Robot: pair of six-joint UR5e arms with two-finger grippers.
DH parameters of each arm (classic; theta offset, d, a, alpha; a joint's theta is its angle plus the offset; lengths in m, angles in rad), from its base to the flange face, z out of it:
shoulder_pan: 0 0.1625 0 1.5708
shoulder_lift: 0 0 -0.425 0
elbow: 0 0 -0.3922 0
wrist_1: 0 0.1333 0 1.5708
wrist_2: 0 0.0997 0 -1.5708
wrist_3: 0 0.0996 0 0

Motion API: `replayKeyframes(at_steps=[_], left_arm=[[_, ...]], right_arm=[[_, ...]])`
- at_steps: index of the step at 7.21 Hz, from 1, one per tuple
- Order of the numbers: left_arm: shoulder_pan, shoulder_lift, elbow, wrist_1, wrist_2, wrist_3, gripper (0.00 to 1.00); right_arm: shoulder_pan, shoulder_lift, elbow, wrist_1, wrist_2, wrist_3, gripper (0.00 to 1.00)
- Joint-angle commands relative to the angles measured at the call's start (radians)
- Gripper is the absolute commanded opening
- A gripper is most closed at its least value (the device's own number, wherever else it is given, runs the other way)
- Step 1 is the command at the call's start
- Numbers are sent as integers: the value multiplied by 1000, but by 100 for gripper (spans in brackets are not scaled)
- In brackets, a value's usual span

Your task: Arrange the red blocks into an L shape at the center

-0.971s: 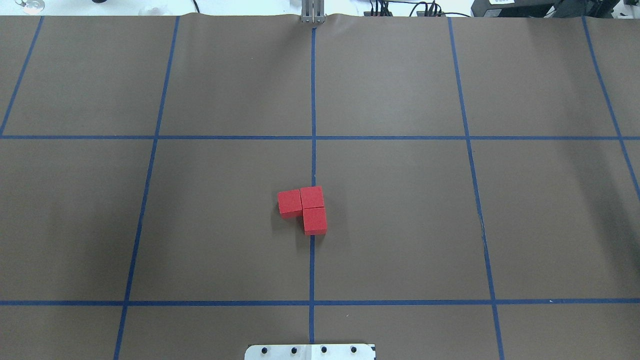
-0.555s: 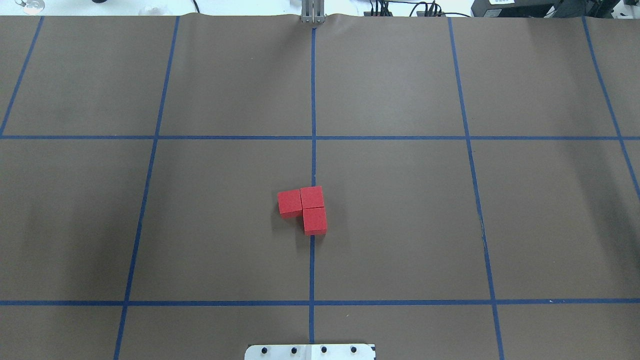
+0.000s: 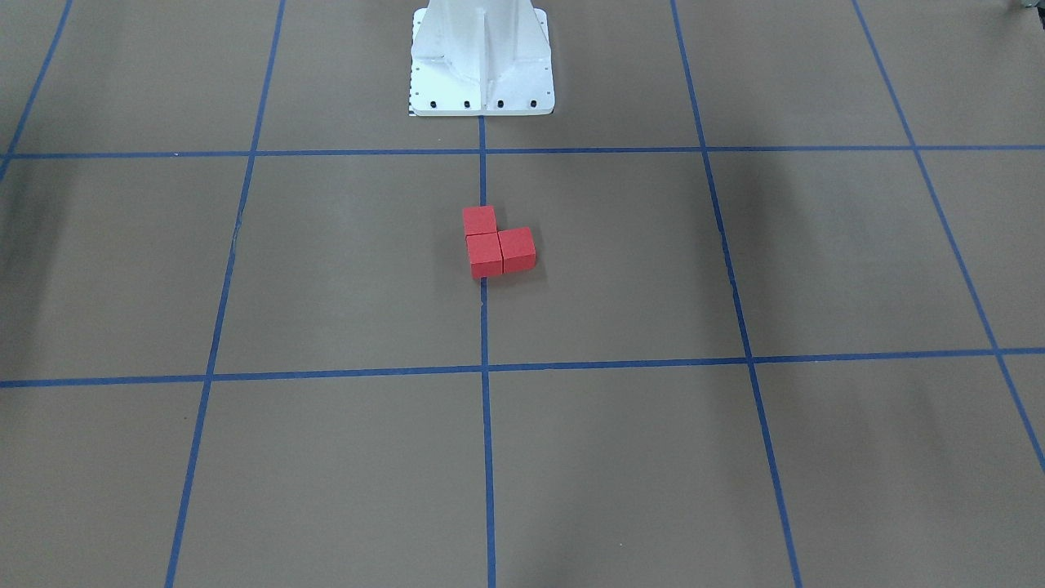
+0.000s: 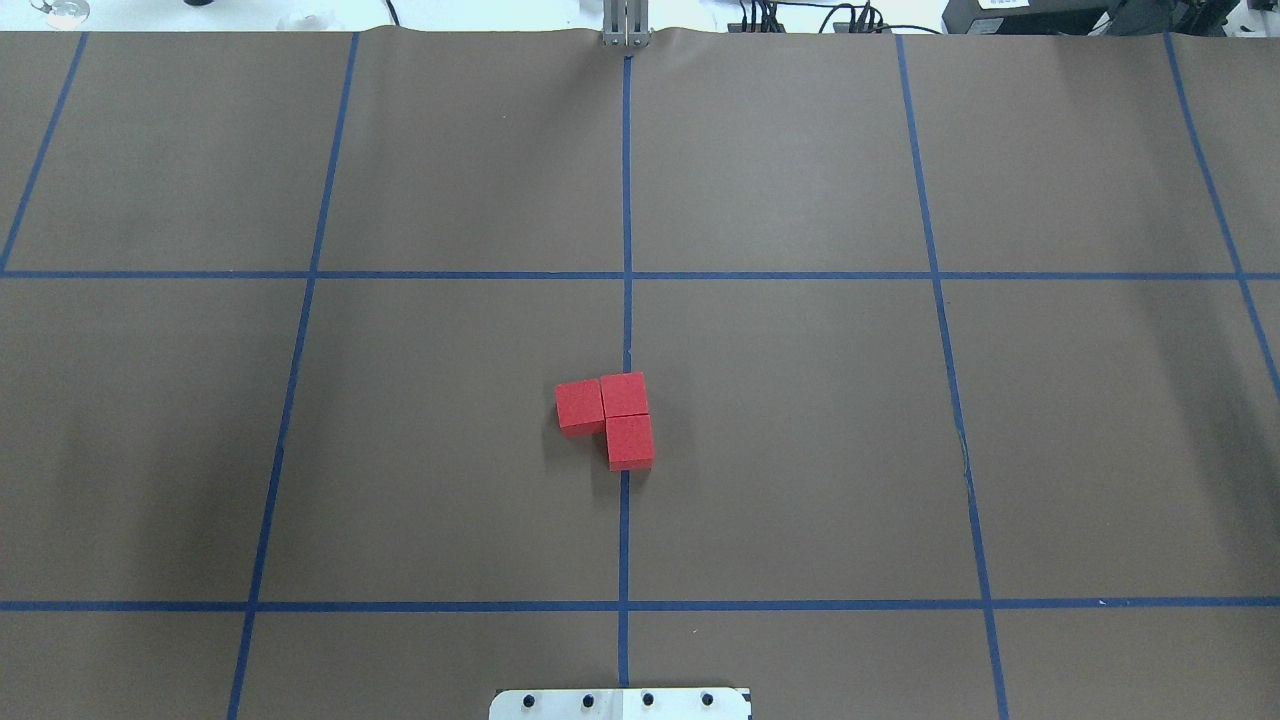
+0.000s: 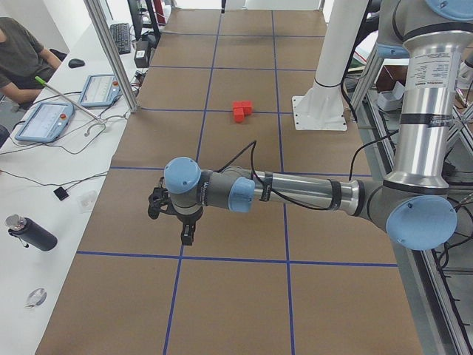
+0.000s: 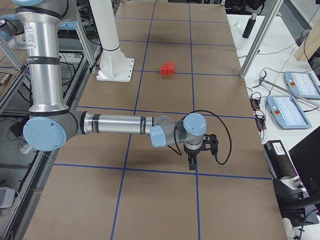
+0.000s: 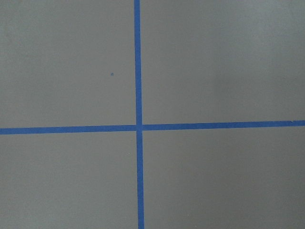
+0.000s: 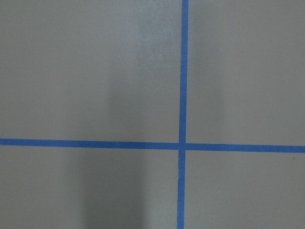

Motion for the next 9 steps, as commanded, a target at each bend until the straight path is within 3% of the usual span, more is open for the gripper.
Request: replayKeyframes(at_steps=[1,3,6,9], left_arm=[[-3,4,-38,4,0,-1,100],[-3,51,-104,5,-2,-1,100],[-1,65,-123,2,-6,-1,100],[-1,112,-182,5,-9,-1,100]], right_arm=[[3,35,-5,-2,18,0,100],[9,3,2,4,102,-4,100],[11,-14,2,16,105,-9,100],[11,-109,-5,298,110,-14,100]])
